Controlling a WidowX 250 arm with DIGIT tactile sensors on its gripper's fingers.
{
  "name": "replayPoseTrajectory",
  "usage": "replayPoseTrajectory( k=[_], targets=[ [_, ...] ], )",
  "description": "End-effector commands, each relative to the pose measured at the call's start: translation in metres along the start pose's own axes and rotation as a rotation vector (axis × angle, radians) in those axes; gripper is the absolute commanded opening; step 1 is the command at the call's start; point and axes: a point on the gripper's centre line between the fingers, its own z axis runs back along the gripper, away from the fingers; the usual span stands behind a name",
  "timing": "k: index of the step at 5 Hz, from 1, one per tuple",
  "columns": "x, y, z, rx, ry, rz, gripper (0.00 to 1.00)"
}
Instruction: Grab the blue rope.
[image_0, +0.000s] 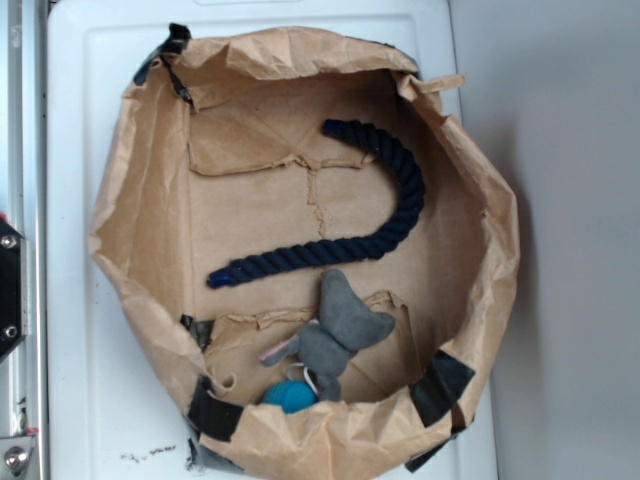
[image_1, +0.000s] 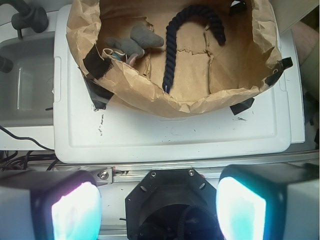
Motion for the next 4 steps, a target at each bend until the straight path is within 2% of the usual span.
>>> replayPoseTrajectory(
  k=[1, 2, 3, 4],
  targets=[
    [0.074, 0.009, -0.014, -0.038, -0.066, 0.042, 1.00],
    [0.109, 0.026, -0.026, -0.056, -0.047, 0.102, 1.00],
    [0.141, 0.040, -0.047, -0.046, -0.020, 0.163, 1.00],
    [0.161, 0.035, -0.068, -0.032, -0.001, 0.166, 1.00]
  ],
)
